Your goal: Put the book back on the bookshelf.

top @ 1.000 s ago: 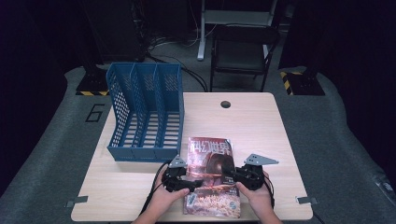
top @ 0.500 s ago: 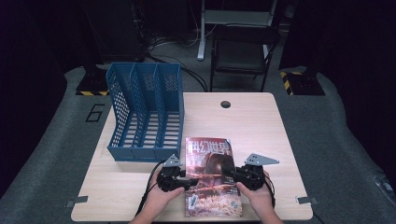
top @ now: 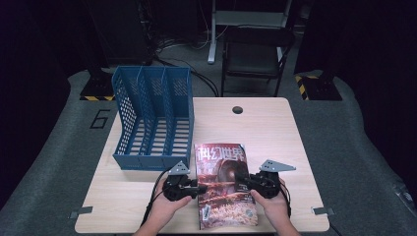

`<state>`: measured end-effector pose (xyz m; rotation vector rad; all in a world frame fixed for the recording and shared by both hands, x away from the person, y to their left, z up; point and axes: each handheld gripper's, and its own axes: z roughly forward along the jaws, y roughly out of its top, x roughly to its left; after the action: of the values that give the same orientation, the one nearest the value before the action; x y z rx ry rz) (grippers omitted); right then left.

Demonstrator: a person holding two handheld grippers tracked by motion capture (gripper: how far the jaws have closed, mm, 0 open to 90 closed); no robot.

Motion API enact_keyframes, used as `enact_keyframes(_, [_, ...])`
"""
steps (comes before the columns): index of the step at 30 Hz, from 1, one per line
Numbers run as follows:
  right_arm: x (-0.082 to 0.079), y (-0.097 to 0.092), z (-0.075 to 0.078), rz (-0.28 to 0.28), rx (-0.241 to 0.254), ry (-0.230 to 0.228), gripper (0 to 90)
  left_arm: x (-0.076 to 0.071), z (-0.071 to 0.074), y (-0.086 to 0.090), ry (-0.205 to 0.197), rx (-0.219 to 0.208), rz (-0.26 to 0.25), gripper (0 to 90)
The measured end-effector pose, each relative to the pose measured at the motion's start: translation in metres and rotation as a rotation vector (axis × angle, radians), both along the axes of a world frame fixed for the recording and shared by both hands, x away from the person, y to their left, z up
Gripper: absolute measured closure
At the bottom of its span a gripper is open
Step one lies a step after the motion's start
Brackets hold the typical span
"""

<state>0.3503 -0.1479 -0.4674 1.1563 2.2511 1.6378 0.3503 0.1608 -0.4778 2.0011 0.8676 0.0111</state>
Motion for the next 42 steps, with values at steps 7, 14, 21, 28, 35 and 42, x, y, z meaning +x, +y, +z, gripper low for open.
enact_keyframes(7, [0.000, -0.001, 0.004, 0.002, 0.014, -0.005, 85.7, -0.003, 0.008, 0.000, -0.028, 0.007, -0.005, 66.4])
enact_keyframes(14, [-0.002, -0.003, 0.011, 0.013, 0.026, -0.027, 85.8, -0.006, 0.021, 0.001, -0.065, 0.031, -0.009, 69.4])
enact_keyframes(21, [-0.005, -0.004, 0.021, 0.011, 0.047, -0.061, 85.9, -0.008, 0.030, 0.003, -0.097, 0.032, -0.009, 73.4])
enact_keyframes(28, [-0.005, -0.003, 0.026, 0.006, 0.053, -0.075, 85.9, -0.010, 0.038, 0.004, -0.133, 0.047, -0.014, 75.9])
enact_keyframes(35, [-0.007, -0.001, 0.036, -0.013, 0.047, -0.118, 85.9, -0.011, 0.045, 0.003, -0.155, 0.039, -0.001, 76.9])
enact_keyframes(42, [-0.006, 0.004, 0.038, -0.009, 0.037, -0.147, 85.6, -0.013, 0.047, 0.005, -0.160, 0.016, 0.018, 80.4])
